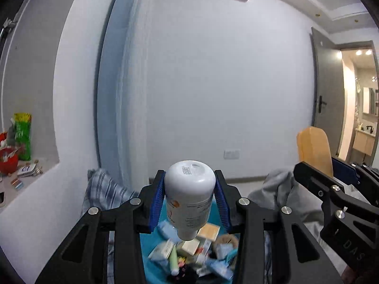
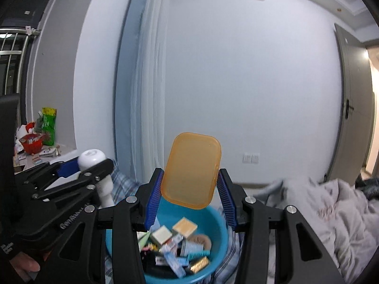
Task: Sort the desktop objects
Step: 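Lift and carry the white bottle and soap box over the basin, then lower both held items down into the blue basin, then open the left gripper to release the white bottle into the basin, then open the right gripper to release the orange soap box into the basin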
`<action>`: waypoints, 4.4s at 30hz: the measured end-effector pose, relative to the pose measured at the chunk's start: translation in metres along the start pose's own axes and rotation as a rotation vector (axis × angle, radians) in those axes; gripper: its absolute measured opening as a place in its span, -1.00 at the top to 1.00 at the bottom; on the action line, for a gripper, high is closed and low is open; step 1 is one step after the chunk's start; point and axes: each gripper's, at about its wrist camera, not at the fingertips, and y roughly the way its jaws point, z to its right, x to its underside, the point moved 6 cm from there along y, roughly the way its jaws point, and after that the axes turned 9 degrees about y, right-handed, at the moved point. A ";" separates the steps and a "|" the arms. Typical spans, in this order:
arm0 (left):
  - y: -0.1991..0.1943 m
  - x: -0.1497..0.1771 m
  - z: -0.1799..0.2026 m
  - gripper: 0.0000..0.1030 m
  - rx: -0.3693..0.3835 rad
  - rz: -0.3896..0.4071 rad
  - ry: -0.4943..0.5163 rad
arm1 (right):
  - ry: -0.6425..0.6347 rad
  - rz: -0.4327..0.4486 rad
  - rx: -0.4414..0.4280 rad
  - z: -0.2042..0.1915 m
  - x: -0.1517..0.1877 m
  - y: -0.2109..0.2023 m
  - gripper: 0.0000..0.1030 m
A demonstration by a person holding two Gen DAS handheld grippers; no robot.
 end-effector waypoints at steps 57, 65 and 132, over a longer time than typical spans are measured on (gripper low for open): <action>0.131 0.171 -0.001 0.18 0.057 -0.443 -0.093 | 0.093 -0.412 0.033 0.041 0.147 0.134 0.13; 0.133 0.174 0.006 0.18 0.054 -0.475 -0.067 | 0.089 -0.451 0.034 0.044 0.154 0.141 0.13; 0.131 0.175 -0.001 -0.65 0.009 -0.441 -0.096 | 0.140 -0.582 0.027 0.065 0.171 0.150 -0.21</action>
